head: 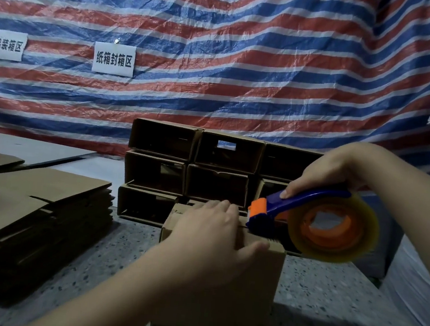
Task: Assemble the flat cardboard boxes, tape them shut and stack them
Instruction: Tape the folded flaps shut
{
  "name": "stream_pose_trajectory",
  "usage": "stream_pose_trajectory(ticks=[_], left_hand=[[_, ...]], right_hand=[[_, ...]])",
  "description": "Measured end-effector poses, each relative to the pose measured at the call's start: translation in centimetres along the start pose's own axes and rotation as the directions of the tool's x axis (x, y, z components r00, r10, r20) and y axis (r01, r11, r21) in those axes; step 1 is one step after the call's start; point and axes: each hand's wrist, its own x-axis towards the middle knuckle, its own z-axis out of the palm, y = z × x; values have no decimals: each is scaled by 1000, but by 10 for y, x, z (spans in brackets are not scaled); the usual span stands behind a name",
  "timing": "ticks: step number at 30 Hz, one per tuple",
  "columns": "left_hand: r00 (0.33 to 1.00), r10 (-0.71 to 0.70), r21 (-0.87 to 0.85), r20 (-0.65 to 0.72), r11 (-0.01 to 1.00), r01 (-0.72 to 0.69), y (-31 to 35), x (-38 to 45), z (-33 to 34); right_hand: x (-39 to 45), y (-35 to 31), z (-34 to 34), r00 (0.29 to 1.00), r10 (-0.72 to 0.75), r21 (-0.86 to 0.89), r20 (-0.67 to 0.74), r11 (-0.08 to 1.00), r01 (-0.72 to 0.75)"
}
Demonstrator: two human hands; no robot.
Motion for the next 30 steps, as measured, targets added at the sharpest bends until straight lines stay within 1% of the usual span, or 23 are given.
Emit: stream_pose_trajectory(ticks=[2, 7, 11, 14, 17, 19, 23, 26, 29, 30], left_hand=[[999, 36, -15, 36, 999, -36, 10, -2, 8], [996, 64, 81, -64, 995, -59, 6, -3, 19], [994, 81, 97, -74, 993, -74, 6, -3, 19], [992, 90, 85, -84, 993, -82, 7, -4, 19], [993, 89, 67, -75, 994, -84, 7, -4, 17], [995, 82, 62, -55, 995, -78, 7, -4, 16], [999, 41, 44, 33, 998, -42, 13, 3, 11], [998, 56, 7, 20, 998, -56, 28, 8, 9], [996, 90, 40, 25, 995, -91, 39, 8, 17], [996, 89, 59, 7, 994, -89, 39, 7, 19]], right_hand=[[1, 3, 1, 1000, -10, 19, -1, 1000, 10], [5, 14, 1, 999, -41, 49, 9, 998, 41], [1, 31, -9, 998, -60, 50, 18, 997, 59], [-1, 43, -13, 999, -39, 48, 37, 998, 37], [4, 44, -9, 997, -17, 16, 77, 1000, 16], [7, 43, -6, 997, -12, 18, 74, 1000, 11], [8, 44, -4, 997, 0, 41, 71, 999, -3], [10, 48, -2, 996, -8, 64, 87, 998, 2], [13, 52, 1, 996, -20, 91, 87, 996, 12], [14, 53, 2, 996, -25, 95, 87, 995, 17]])
